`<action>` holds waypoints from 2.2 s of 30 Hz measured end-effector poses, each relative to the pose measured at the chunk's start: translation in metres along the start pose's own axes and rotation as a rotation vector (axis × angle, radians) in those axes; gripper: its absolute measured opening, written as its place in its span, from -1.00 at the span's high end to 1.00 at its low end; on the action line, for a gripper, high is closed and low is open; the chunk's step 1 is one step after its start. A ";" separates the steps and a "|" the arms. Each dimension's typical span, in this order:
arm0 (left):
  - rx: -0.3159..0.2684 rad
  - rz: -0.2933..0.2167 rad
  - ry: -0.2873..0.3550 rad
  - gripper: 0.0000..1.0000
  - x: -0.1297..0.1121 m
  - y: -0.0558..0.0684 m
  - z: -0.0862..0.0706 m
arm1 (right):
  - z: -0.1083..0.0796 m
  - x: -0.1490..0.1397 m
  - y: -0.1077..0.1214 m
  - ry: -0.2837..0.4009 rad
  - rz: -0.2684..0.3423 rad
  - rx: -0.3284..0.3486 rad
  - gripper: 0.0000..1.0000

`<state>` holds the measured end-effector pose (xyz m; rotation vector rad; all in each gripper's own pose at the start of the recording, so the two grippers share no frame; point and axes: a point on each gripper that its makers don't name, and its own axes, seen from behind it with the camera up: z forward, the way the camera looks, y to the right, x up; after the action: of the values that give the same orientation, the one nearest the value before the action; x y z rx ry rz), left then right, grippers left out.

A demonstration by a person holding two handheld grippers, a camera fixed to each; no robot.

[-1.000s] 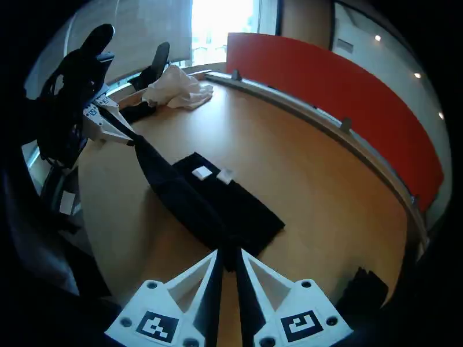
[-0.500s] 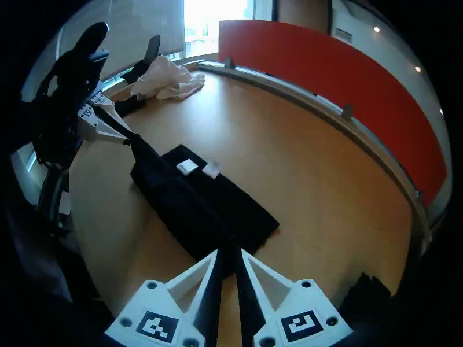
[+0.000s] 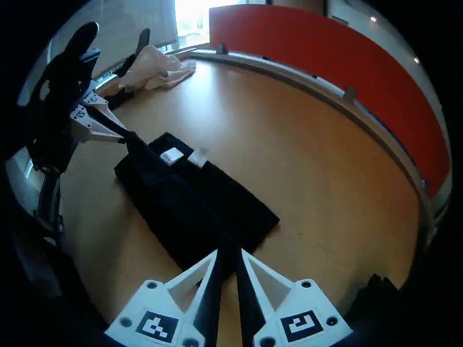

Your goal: Fold towel

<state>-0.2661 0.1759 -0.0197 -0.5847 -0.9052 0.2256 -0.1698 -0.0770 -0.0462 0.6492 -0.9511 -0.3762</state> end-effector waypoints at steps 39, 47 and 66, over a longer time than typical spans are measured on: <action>0.119 0.071 -0.009 -0.35 0.008 -0.032 0.037 | 0.040 0.003 0.044 0.004 0.045 -0.156 -0.33; 0.169 0.079 0.009 -0.61 0.016 -0.048 0.032 | 0.037 0.012 0.055 0.025 0.060 -0.179 -0.35; 0.172 0.040 0.029 -0.62 0.011 -0.045 0.012 | 0.022 0.008 0.049 0.055 0.059 -0.194 -1.00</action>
<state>-0.2710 0.1479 0.0190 -0.4457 -0.8375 0.3266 -0.1827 -0.0521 0.0006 0.4521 -0.8673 -0.3912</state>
